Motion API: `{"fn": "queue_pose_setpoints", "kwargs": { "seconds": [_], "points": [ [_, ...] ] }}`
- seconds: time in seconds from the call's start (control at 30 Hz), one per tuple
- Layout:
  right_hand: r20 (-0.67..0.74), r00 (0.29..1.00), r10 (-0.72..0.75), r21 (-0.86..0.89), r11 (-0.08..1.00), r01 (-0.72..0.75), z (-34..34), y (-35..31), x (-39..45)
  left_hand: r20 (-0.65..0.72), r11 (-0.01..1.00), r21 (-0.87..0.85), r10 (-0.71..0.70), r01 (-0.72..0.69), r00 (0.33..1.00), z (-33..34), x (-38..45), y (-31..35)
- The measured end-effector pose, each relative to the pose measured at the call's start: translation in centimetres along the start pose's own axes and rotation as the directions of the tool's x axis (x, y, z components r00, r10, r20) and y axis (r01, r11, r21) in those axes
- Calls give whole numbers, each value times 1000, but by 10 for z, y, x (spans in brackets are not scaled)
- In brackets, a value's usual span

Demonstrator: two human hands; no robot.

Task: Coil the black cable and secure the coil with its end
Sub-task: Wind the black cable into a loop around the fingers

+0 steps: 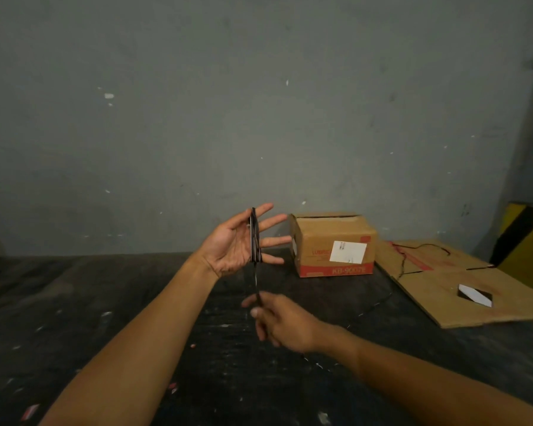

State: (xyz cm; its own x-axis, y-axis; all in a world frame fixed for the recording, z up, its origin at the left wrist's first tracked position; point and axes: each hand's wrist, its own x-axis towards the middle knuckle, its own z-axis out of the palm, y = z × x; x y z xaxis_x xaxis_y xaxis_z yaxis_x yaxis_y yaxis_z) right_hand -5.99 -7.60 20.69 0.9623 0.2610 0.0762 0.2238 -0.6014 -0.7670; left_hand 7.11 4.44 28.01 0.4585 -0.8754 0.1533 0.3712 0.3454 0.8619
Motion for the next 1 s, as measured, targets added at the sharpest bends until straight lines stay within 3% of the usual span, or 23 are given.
{"fn": "queue_pose_setpoints", "kwargs": {
  "seconds": [0.17, 0.37, 0.63, 0.73, 1.0],
  "points": [
    [-22, 994, -109, -205, 973, 102, -4, -21, -4, -160, 995, 98, -19, 35, 987, -14, -4, 3],
    [35, 981, -189, -391, 901, 187, -31, -39, -7, -215, 978, 169, -88, 125, 973, -23, -16, -12],
    [-12, 981, -194, -737, 664, 122, -113, -75, 11, -120, 940, 186, -268, 287, 956, -17, -19, -29],
    [-45, 982, -186, -750, 655, 89, -137, -82, 16, -25, 934, 169, -315, 315, 949, -7, -18, -30],
    [-69, 969, -236, -573, 805, 155, -161, -72, 26, 140, 911, 228, -381, 345, 914, 21, -17, -26]
  ]
}}
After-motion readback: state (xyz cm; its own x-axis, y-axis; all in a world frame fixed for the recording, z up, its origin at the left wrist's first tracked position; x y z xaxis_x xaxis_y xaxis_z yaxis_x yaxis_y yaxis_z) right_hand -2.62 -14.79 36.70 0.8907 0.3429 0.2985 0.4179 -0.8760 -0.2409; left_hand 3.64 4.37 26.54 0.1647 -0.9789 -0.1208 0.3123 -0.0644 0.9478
